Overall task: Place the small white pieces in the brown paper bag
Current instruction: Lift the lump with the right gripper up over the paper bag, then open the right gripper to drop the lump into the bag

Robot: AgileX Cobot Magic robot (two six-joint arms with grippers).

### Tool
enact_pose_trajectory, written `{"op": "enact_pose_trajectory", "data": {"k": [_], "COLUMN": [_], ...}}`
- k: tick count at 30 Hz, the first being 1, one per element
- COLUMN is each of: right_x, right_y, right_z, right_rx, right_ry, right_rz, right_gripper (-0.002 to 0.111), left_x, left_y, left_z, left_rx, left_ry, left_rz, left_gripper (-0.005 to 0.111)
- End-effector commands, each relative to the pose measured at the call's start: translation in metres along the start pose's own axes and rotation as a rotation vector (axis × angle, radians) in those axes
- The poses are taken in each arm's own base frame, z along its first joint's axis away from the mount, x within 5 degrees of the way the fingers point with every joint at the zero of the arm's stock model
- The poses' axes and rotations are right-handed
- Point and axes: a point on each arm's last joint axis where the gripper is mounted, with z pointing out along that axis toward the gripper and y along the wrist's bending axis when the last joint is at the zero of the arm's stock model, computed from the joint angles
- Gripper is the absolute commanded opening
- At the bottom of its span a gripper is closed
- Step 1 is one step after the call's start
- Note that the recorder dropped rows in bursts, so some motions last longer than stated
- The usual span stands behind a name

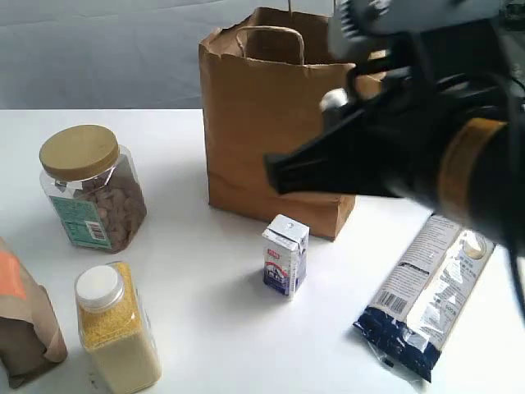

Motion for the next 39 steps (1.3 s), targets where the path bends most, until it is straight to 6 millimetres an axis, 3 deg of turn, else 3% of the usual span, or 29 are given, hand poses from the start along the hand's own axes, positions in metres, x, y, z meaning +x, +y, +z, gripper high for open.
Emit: {"op": "enact_pose_trajectory", "data": {"k": [1,8,14,21,29,34,39], "right_x": [-0.019,-0.034,-0.053,-0.07,-0.064,-0.064,-0.064], "right_y": [-0.026,-0.062,-0.089,-0.088,-0.076,-0.074,-0.076], "right_z": [-0.015,0.001,0.031,0.09,0.153,0.17,0.174], "right_rx": [0.121,0.211,0.082,-0.099,-0.167,-0.166,-0.15], "right_ry": [-0.202,-0.286,-0.276,-0.184,-0.091,-0.081,-0.083], "right_rz": [0.014,0.077,0.161,0.184,0.185,0.185,0.184], "right_gripper": [0.0,0.0,0.0,0.0,0.0,0.0,0.0], "left_x": [0.001,0.001,0.001,0.001,0.001,0.001,0.001], "left_y": [0.0,0.0,0.0,0.0,0.0,0.0,0.0], "left_z": [0.0,0.0,0.0,0.0,0.0,0.0,0.0], "left_rx": [0.008,0.008,0.008,0.008,0.008,0.008,0.008], "left_ry": [-0.004,-0.004,-0.004,-0.004,-0.004,-0.004,-0.004], "left_rz": [-0.012,-0.012,-0.012,-0.012,-0.012,-0.012,-0.012], "left_gripper": [0.0,0.0,0.0,0.0,0.0,0.0,0.0]}}
